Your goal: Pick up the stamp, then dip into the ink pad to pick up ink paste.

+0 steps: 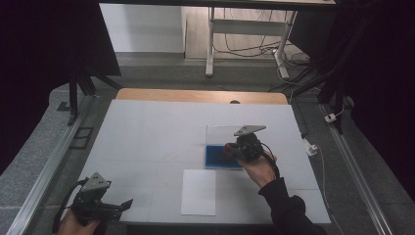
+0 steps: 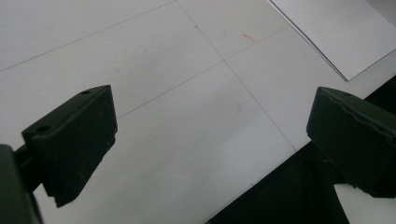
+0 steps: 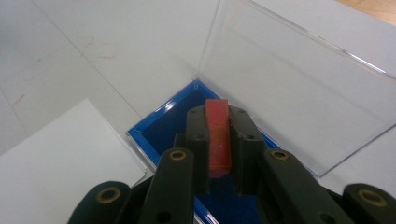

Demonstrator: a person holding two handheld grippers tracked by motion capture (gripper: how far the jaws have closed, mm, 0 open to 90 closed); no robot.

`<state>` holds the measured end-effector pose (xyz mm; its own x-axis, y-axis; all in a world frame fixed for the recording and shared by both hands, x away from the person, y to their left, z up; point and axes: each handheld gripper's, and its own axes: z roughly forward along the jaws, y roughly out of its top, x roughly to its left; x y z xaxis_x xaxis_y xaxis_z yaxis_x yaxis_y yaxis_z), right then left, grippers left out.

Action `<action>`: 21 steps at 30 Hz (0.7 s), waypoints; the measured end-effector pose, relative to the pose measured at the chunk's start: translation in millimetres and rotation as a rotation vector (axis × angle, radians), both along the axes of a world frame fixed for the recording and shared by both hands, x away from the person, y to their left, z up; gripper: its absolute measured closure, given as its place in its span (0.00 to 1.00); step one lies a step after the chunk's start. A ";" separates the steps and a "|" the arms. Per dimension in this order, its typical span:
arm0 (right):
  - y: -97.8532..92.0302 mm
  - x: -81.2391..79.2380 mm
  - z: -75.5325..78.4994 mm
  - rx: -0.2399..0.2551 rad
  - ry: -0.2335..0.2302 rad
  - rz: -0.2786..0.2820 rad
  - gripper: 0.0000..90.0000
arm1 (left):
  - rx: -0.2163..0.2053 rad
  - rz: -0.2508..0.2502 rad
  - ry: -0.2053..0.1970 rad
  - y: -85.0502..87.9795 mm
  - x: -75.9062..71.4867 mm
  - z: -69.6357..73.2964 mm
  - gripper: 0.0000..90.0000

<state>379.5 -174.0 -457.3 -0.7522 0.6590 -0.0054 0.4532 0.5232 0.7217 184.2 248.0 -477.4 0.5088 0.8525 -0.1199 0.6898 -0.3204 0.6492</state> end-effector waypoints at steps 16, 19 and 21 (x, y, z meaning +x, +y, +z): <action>19.5 3.4 -20.0 -0.062 0.009 0.062 0.89 | -0.001 -0.004 0.002 0.5 0.8 -0.3 0.03; 22.4 4.9 -25.7 -0.080 0.020 0.062 0.89 | 0.000 -0.005 0.002 0.5 0.8 -0.3 0.03; 22.8 5.2 -26.8 -0.085 0.022 0.058 0.89 | -0.002 -0.005 0.004 0.3 0.8 -0.3 0.03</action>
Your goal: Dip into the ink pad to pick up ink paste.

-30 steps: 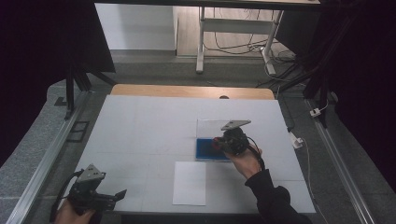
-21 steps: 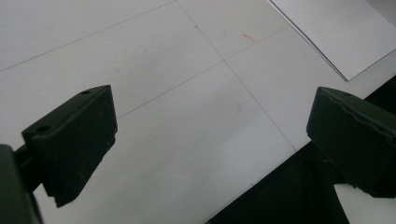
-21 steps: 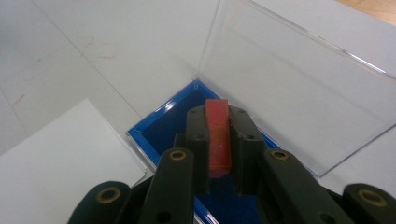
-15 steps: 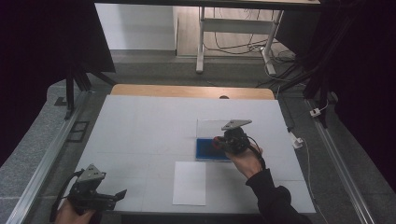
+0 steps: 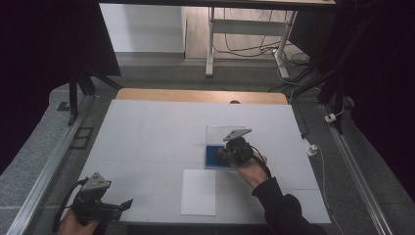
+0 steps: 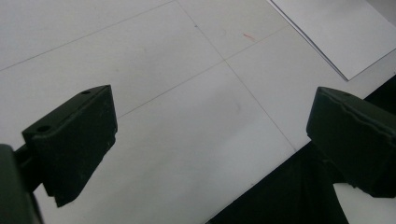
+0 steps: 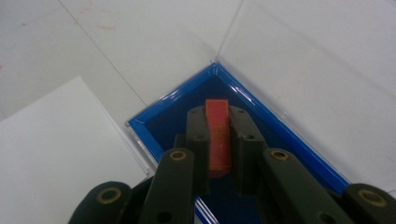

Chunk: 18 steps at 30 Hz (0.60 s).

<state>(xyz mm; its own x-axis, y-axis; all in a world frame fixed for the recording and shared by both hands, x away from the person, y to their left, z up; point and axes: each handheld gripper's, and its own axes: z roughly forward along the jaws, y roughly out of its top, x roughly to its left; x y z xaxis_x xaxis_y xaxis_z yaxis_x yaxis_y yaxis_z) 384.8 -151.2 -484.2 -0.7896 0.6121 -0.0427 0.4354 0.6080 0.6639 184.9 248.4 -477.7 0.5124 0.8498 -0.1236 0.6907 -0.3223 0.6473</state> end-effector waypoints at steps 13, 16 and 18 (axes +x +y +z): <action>9.7 -4.0 -3.6 -0.082 -0.035 -0.020 0.89 | 0.005 0.001 0.007 -0.8 0.8 -0.4 0.03; 15.4 -8.7 -4.0 -0.127 -0.074 -0.009 0.89 | 0.008 -0.001 0.008 -1.4 1.0 -0.4 0.03; 16.0 -9.2 -4.1 -0.131 -0.079 -0.009 0.89 | 0.010 -0.002 0.009 -1.6 1.1 -0.4 0.03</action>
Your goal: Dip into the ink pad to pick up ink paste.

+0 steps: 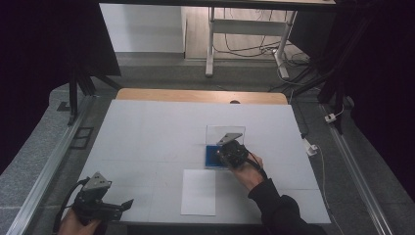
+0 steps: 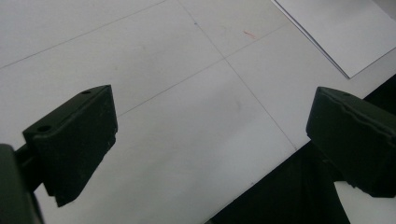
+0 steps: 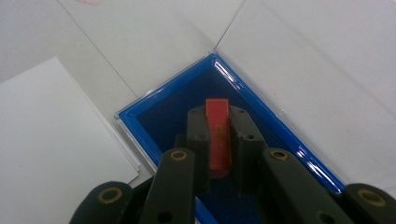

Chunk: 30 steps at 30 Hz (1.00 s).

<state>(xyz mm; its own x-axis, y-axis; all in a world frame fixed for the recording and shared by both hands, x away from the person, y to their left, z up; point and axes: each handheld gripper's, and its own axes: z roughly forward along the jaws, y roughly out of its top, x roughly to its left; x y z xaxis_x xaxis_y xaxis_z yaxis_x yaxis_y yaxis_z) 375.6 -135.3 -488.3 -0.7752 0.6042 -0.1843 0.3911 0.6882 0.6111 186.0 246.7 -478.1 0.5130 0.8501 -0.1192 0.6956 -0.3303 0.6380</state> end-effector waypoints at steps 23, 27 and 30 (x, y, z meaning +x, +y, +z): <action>-6.1 2.7 -2.6 0.070 0.029 -0.024 0.89 | 0.001 -0.004 0.001 -0.3 0.8 0.0 0.03; -17.2 10.4 -4.1 0.162 0.093 -0.051 0.89 | 0.001 -0.005 0.001 -0.2 1.0 0.0 0.03; -13.9 7.7 -3.9 0.136 0.070 -0.041 0.89 | 0.000 -0.005 0.002 -0.4 1.2 -0.1 0.03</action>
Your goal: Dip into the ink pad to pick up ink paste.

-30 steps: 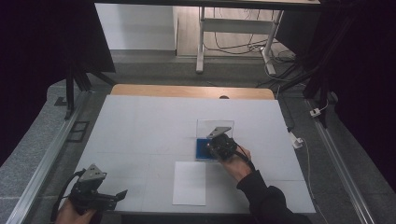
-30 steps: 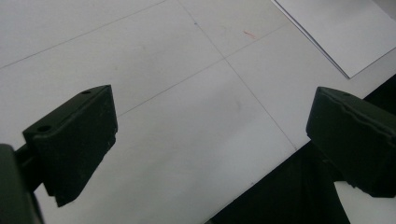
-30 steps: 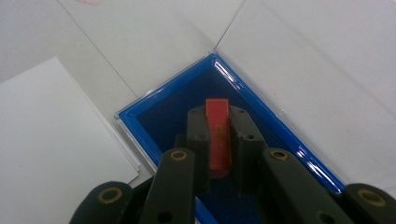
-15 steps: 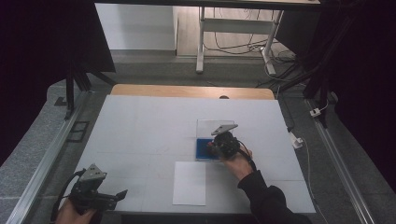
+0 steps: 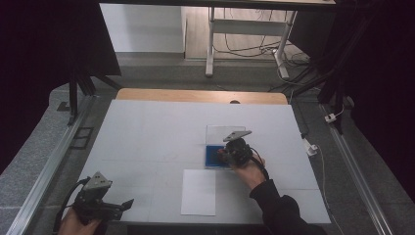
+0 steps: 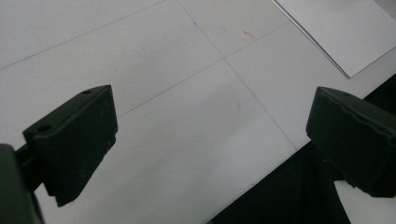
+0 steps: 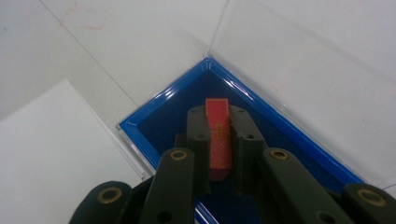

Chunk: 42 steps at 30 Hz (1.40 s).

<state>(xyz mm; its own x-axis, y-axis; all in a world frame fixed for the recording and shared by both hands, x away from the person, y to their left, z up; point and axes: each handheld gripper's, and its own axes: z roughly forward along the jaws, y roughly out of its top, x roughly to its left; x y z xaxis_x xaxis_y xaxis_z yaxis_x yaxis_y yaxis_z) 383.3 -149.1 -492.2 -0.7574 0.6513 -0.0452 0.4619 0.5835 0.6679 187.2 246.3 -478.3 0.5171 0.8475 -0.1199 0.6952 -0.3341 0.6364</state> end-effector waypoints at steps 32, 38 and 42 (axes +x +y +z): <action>-17.7 9.2 5.6 0.023 -0.001 -0.033 0.89 | -0.005 0.000 -0.004 0.6 -0.3 0.2 0.03; -16.6 10.3 2.3 0.026 0.012 -0.040 0.89 | -0.004 0.000 -0.003 0.4 -0.2 0.2 0.03; -16.9 11.2 1.5 0.029 0.022 -0.051 0.89 | -0.001 0.000 -0.002 0.2 -0.1 0.2 0.03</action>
